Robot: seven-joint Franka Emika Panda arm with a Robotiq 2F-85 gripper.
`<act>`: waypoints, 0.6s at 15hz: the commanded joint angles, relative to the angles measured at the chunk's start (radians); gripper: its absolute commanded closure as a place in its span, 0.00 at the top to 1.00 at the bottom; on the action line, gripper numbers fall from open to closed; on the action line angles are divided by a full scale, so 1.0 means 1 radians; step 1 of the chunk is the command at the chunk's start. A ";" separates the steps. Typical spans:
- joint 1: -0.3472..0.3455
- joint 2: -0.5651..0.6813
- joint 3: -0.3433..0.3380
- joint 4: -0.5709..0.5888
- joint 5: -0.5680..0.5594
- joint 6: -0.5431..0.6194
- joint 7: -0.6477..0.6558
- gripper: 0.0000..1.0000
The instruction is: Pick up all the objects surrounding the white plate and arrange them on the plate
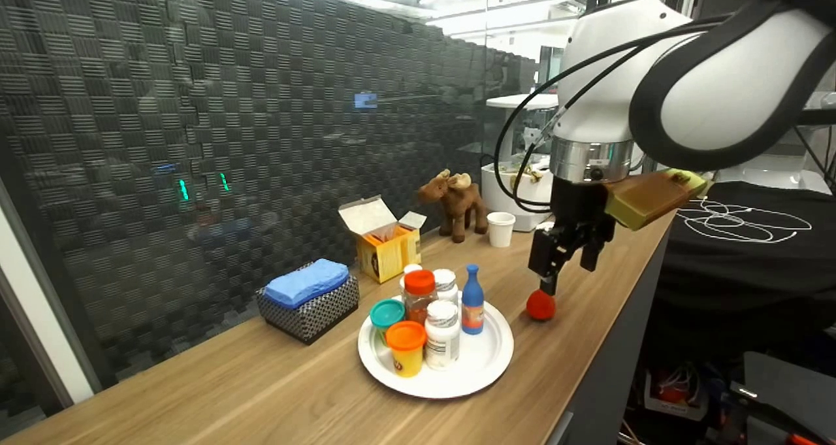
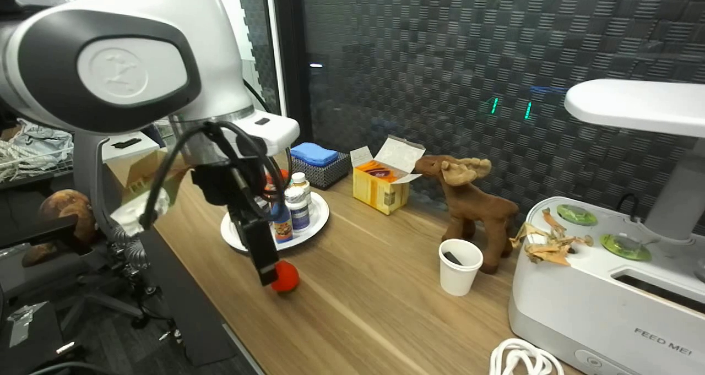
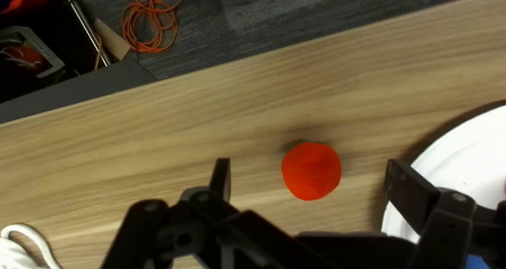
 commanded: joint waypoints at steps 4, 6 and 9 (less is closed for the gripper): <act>-0.119 0.160 0.086 0.118 0.225 -0.011 -0.433 1.00; -0.140 0.188 0.109 0.144 0.268 -0.020 -0.504 1.00; -0.162 0.219 0.138 0.174 0.297 -0.030 -0.568 1.00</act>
